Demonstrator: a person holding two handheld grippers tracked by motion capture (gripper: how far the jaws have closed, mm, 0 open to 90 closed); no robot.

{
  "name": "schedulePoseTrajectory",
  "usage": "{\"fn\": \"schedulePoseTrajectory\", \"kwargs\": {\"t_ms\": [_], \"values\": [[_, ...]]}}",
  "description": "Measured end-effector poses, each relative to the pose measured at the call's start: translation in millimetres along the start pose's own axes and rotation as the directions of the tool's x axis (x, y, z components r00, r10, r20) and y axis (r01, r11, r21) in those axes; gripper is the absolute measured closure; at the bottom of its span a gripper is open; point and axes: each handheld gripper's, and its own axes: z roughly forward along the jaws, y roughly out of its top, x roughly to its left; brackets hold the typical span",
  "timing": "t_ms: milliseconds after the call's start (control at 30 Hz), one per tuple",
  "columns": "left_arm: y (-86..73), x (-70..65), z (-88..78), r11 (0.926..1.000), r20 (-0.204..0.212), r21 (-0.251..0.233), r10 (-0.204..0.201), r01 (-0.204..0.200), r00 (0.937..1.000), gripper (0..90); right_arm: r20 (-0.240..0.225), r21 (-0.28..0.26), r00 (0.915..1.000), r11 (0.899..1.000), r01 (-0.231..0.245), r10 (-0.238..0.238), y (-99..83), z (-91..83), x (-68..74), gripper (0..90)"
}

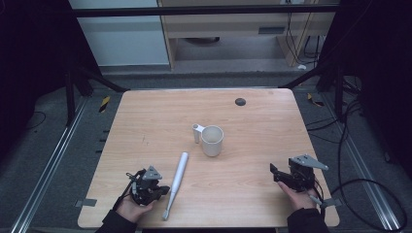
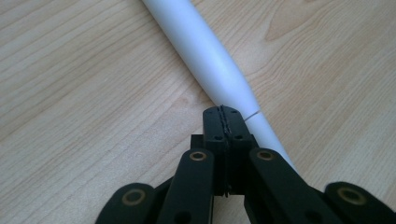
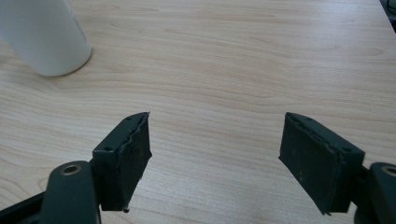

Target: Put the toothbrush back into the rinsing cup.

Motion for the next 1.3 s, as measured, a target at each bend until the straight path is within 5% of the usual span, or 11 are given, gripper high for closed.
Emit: {"fn": "schedulePoseTrajectory", "kwargs": {"t_ms": [1300], "values": [[9.4,-23.4,17.4,0.9972,0.061,0.026,0.068,-0.07,0.9958,89.7,-0.003,0.01,1.0,1.0,0.001,-0.001,-0.2,1.9,1.6,24.4]]}}
